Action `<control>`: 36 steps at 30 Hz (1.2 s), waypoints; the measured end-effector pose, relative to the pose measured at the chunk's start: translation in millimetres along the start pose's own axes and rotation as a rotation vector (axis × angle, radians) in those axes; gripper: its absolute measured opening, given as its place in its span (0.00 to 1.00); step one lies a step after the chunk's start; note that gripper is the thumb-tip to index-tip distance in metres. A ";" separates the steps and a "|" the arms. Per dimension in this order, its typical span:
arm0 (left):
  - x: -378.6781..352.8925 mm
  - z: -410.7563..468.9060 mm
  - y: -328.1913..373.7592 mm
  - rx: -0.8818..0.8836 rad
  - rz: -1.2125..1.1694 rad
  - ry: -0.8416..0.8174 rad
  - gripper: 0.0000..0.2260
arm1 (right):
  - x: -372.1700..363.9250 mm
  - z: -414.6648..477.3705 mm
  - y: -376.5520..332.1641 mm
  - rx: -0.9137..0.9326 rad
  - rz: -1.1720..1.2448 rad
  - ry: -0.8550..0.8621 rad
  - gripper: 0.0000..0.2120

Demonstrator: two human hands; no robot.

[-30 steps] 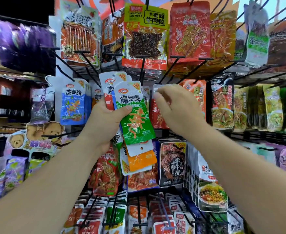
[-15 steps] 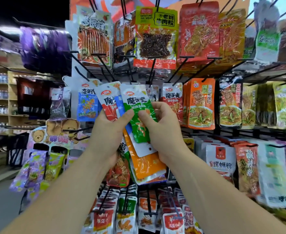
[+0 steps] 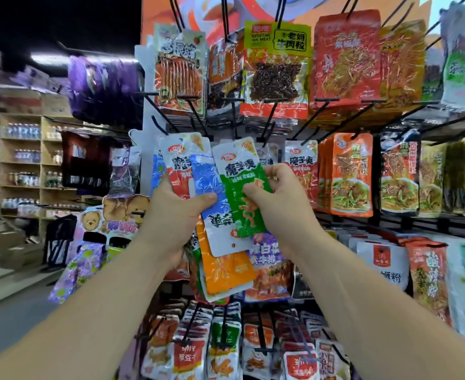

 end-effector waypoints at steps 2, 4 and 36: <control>7.6 5.4 6.2 -0.013 0.031 0.009 0.12 | -2.8 2.6 -9.2 -0.010 -0.048 -0.016 0.15; 15.9 11.4 13.1 -0.028 0.071 0.018 0.13 | -0.9 8.9 -14.7 -0.021 -0.023 -0.023 0.18; 58.6 49.7 -5.1 0.036 0.053 -0.031 0.12 | 23.0 82.7 -15.9 -0.018 -0.409 0.244 0.14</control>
Point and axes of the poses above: each hand's wrist, its own z-axis towards the middle knuckle, its own x-axis out of the back of the hand, y = z × x, the point moved 10 cm from there along z, towards the middle knuckle, and after that the axes turned 7 degrees about -y, right-handed, at the moved point
